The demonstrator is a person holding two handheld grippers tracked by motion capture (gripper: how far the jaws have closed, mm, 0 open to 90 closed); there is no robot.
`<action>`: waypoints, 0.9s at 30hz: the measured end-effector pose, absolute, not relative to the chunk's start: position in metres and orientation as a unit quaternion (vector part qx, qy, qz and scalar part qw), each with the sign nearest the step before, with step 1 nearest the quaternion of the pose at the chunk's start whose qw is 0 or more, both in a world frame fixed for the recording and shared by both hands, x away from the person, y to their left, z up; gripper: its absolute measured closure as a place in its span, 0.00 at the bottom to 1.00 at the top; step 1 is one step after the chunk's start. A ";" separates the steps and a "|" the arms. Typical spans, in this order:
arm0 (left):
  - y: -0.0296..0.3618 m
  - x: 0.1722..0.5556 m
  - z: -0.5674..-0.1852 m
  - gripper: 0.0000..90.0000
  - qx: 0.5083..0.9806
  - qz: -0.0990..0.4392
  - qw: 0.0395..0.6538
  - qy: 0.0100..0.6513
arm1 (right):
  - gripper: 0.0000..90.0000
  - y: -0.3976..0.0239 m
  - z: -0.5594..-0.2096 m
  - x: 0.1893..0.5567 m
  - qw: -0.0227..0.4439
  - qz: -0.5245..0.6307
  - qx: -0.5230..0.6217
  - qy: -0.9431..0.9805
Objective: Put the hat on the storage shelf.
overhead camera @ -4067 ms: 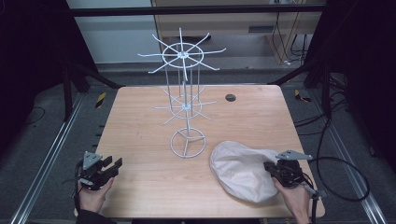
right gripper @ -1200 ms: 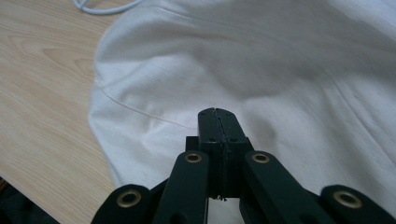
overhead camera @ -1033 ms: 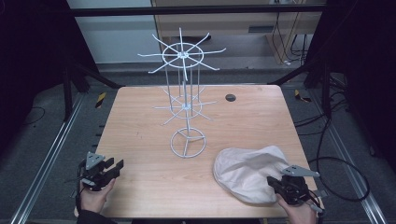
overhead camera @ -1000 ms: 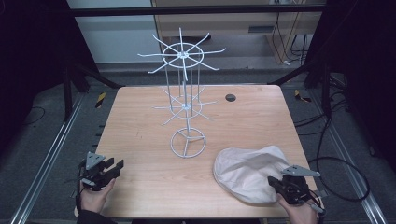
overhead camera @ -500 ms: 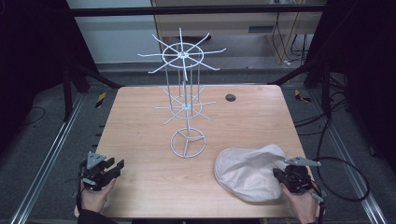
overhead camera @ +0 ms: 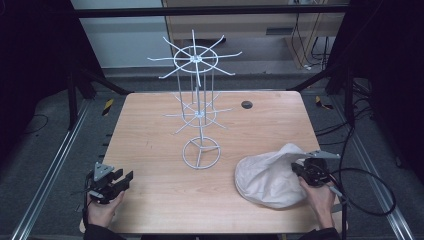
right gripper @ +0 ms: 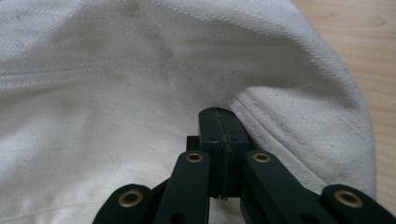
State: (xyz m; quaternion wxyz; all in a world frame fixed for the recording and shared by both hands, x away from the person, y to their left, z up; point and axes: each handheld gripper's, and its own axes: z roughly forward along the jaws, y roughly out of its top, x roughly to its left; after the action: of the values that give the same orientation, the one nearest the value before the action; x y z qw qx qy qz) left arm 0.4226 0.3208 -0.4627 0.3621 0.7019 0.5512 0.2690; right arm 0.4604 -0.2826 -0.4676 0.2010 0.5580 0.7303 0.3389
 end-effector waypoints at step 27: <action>0.321 0.422 -0.462 0.62 0.703 0.274 0.361 0.549 | 1.00 -0.165 -0.423 0.461 0.199 0.414 0.467 0.756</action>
State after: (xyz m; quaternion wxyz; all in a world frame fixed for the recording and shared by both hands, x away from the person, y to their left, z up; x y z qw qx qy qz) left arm 0.4217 0.3207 -0.4619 0.3607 0.7026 0.5486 0.2742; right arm 0.4605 -0.1649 -0.4233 0.1988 0.4669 0.7556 0.4142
